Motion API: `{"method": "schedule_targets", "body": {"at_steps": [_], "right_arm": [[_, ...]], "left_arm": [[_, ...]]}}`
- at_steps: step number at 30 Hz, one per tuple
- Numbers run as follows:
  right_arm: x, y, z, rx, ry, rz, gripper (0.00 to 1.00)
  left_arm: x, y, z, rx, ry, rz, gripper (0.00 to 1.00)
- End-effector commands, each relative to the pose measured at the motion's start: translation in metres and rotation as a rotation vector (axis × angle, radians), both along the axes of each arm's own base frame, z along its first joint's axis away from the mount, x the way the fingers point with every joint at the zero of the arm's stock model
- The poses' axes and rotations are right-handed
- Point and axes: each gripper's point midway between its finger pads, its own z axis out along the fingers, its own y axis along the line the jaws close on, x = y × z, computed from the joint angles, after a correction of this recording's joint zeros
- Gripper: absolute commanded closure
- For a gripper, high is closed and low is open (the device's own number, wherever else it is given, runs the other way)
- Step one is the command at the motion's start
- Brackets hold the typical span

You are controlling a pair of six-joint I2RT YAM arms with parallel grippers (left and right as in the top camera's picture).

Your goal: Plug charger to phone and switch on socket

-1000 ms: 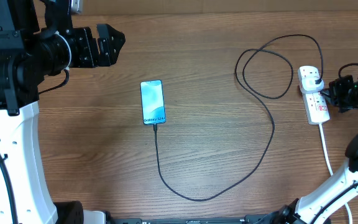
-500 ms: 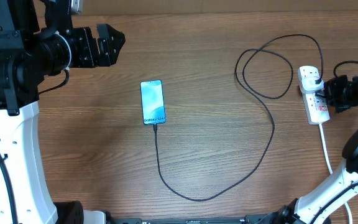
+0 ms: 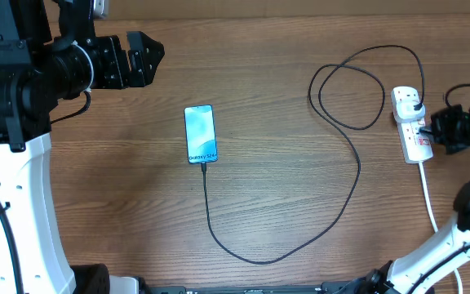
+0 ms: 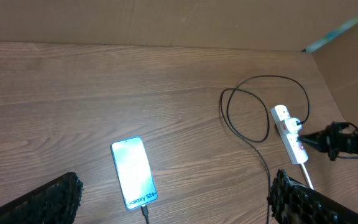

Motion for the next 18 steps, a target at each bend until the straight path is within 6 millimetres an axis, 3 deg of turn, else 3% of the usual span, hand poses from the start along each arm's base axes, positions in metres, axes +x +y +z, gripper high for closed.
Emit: {"method": "schedule_targets", "body": {"at_steps": [1,6,11,18], "right_arm": [[-0.001,-0.014,0.065,-0.137,-0.124,0.038,0.96],[-0.01,0.003,0.138,-0.232,-0.241,0.088,0.96],[-0.035,0.06,0.204,-0.307,-0.362,0.287,0.96],[-0.086,0.15,0.26,-0.404,-0.479,0.585,0.96]], "left_arm": [[-0.004,-0.003,0.009,0.0,-0.028,-0.009,0.0],[-0.004,-0.003,0.009,0.0,-0.028,-0.009,0.0],[-0.004,-0.003,0.009,0.0,-0.028,-0.009,0.0],[-0.004,-0.003,0.009,0.0,-0.027,-0.009,0.0]]}}
